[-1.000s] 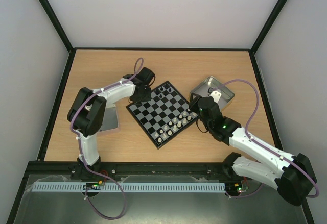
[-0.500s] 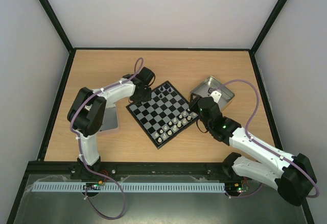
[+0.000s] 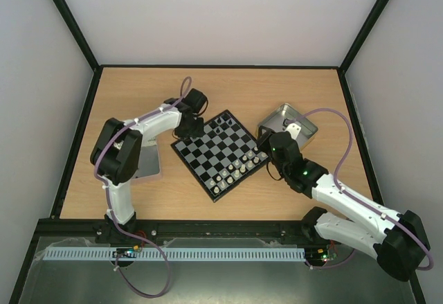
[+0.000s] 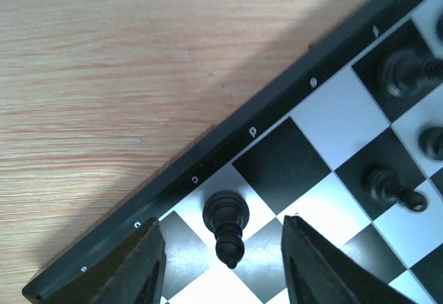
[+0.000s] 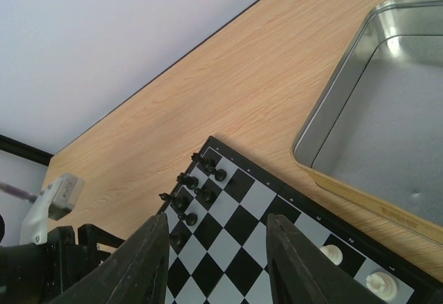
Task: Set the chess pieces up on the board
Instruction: Place the chess piece on the chessboard, then pick up the chess piece from the storage box.
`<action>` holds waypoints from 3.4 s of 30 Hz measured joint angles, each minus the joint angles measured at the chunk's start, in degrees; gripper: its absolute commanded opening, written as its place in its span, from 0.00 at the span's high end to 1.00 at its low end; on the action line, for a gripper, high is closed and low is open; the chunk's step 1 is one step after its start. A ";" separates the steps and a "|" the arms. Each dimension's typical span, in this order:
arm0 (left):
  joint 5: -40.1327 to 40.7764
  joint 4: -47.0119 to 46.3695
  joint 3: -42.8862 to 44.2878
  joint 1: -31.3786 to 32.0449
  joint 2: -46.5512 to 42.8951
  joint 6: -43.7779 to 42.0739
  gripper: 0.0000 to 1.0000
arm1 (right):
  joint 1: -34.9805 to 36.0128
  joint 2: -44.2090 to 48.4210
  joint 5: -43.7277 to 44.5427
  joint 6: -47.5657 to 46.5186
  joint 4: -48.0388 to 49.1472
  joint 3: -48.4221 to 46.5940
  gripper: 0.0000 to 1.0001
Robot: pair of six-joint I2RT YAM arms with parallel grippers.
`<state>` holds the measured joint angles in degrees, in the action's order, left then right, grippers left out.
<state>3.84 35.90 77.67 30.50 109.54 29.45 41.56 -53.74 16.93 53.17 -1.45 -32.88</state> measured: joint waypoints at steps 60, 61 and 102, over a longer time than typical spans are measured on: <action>-10.03 -9.62 -38.40 -41.83 -28.46 5.68 0.61 | -1.01 -3.98 -0.85 -1.51 4.37 3.63 0.62; -9.79 -9.66 -38.40 -41.83 -28.48 5.70 0.59 | -1.01 -3.98 -0.85 -1.51 4.37 3.63 0.62; -8.02 -4.90 -35.58 -35.10 -43.65 4.55 0.84 | -1.05 -3.91 -5.64 -2.14 5.11 2.95 0.49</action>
<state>-4.19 31.00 42.09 -4.60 65.89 34.00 40.51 -57.65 11.29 51.03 3.66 -29.93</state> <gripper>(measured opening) 0.184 0.436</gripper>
